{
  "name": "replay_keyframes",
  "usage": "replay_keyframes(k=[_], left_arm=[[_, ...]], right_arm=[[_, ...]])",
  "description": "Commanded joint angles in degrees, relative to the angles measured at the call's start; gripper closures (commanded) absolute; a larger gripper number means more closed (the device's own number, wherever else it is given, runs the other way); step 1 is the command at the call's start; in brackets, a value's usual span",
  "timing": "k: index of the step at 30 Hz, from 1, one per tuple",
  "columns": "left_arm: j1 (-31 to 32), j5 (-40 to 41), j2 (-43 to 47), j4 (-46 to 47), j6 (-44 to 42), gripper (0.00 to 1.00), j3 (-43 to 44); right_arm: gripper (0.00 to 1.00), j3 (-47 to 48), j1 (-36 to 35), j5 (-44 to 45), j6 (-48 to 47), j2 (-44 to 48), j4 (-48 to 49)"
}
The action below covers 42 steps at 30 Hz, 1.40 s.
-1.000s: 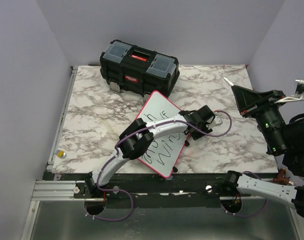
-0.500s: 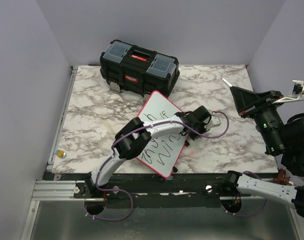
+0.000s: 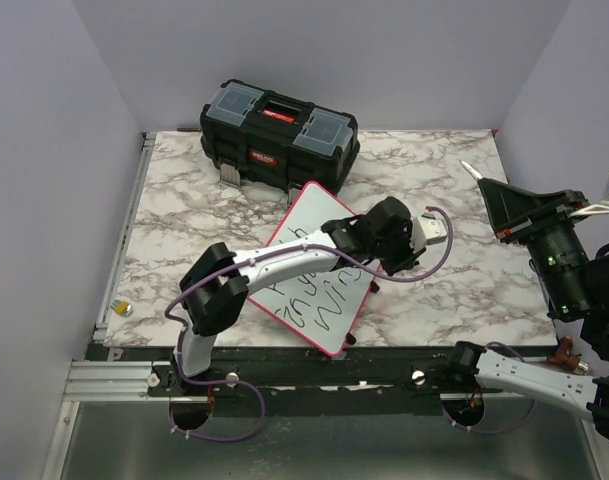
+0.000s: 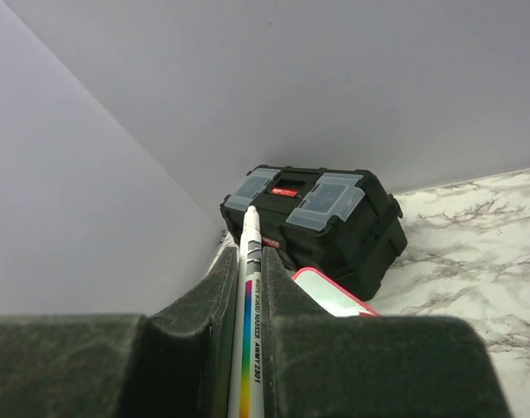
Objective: Write a sentence on the whiteboard
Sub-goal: Pick up the pen cap from the center of the board, then insert the whiteboard marker without the cap into the pen cap.
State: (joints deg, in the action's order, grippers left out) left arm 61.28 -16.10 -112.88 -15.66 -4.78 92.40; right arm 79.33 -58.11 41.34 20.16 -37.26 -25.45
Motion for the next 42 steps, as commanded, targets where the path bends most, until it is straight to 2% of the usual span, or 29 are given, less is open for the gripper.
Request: replay_keyframes(k=[1, 11, 24, 32, 42], left_arm=[[0.4, -3.1, 6.2, 1.4, -1.9, 1.0, -2.3], [-1.2, -2.8, 19.5, -6.7, -5.0, 1.0, -8.2], [-5.0, 3.4, 40.0, -10.4, -6.6, 1.0, -20.5], [-6.5, 7.1, 48.0, -12.0, -9.0, 1.0, -25.6], [-7.7, 7.5, 61.6, -2.2, -9.9, 1.0, -37.1]], right_arm=[[0.99, 0.4, -0.1, 0.7, 1.0, 0.1, -2.2], [0.99, -0.1, -0.1, -3.1, 3.5, 0.0, -4.5], [0.99, -1.9, -0.1, -17.6, 6.5, -3.2, -10.2], [0.99, -5.8, -0.1, -28.2, 6.9, -7.1, -10.7], [0.99, -11.3, -0.1, -40.9, 6.8, -10.5, -4.9]])
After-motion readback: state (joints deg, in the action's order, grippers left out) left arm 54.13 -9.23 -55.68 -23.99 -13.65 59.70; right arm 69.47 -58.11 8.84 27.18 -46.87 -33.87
